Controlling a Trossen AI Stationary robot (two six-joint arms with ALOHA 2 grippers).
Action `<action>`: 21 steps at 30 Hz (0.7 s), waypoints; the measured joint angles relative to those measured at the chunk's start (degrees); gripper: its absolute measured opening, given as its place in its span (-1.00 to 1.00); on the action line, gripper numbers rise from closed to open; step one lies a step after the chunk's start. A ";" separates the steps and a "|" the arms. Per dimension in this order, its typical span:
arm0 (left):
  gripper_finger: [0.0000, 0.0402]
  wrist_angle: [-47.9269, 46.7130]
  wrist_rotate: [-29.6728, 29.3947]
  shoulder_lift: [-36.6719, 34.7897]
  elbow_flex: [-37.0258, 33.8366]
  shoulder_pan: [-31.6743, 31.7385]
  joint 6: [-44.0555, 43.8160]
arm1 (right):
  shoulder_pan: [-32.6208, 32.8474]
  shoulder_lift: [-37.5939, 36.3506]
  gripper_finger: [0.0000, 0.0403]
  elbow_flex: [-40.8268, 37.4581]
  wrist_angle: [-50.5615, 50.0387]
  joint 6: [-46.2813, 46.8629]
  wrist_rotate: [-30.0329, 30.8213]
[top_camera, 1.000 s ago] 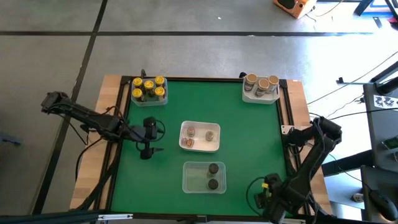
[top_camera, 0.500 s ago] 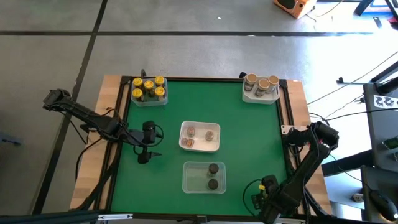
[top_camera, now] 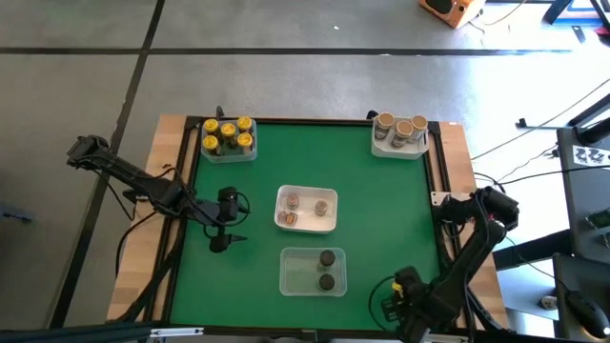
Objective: Sort spices by type
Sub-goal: Put the yellow seasoning bottle into the top transparent bin
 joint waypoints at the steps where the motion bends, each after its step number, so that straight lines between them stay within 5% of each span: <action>1: 0.95 0.03 0.00 0.00 0.00 0.01 -0.15 | -0.17 0.12 0.11 0.57 -0.87 -1.07 1.08; 10: 0.95 0.27 0.00 0.00 0.00 0.00 -0.74 | -7.41 0.08 0.11 13.17 -12.84 -18.53 9.64; 21: 0.95 0.12 -0.05 0.00 0.00 0.03 -2.23 | -25.42 -0.07 0.11 25.66 -10.25 -59.91 28.09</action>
